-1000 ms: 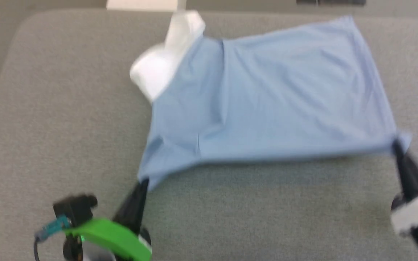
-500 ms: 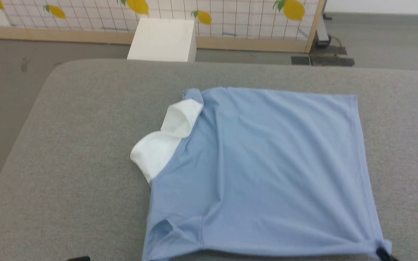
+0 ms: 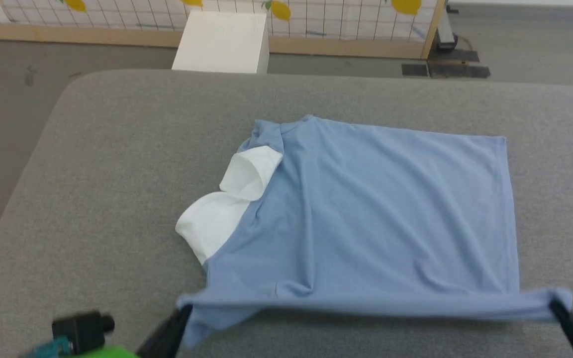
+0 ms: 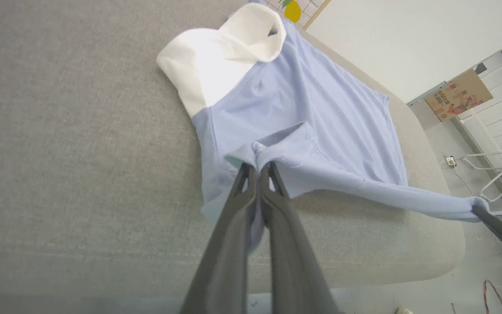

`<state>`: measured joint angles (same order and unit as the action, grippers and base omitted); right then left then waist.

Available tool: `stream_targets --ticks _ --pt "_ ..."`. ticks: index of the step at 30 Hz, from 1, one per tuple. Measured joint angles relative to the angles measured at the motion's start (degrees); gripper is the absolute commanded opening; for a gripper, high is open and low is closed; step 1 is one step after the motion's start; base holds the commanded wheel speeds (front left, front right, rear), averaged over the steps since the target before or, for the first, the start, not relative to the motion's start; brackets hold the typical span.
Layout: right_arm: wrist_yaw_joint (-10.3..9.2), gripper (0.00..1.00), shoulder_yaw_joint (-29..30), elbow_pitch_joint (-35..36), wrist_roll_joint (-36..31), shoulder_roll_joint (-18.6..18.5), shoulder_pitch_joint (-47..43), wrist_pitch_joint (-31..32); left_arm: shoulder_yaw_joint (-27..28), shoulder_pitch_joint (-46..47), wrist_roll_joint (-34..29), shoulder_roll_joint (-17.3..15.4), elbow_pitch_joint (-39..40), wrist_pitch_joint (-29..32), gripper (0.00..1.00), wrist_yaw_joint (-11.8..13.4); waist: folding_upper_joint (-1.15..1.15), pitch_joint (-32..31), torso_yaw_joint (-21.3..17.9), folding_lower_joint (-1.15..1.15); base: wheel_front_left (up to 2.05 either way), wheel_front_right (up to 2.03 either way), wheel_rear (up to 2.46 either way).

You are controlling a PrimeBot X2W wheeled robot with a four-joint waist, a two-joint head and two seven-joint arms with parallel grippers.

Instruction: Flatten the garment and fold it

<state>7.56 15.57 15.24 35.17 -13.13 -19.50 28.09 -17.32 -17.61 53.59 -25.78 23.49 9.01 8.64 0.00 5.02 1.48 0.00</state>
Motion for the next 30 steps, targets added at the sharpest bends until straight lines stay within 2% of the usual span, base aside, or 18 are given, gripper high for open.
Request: stream_targets --ticks 8,14,23,30 --pt "0.00 0.00 -3.4 -2.6 -1.6 -4.8 11.8 -2.9 -1.4 17.1 -6.3 -1.2 -3.9 0.9 0.00 -2.6 0.00 4.3 -0.4 0.00 0.00 0.00 0.00" --pt "0.00 0.00 -7.2 -7.8 -1.9 -8.1 18.9 -4.0 -4.3 27.2 -8.8 1.1 -11.9 0.5 0.00 -5.8 0.00 8.3 -1.2 0.00 0.00 0.00 0.00" --pt "0.00 0.00 -12.2 -17.0 -1.4 -11.2 25.1 -5.0 -7.0 34.6 -9.7 6.0 -26.1 -2.6 0.00 -8.7 0.00 13.4 -2.2 0.00 0.00 0.00 0.00" --pt "0.00 0.00 -15.3 -23.6 -0.4 -12.0 28.0 -6.3 -7.0 37.0 -9.7 7.4 -34.2 -4.2 0.00 -9.7 0.00 14.5 -1.8 0.00 0.00 0.00 0.00"
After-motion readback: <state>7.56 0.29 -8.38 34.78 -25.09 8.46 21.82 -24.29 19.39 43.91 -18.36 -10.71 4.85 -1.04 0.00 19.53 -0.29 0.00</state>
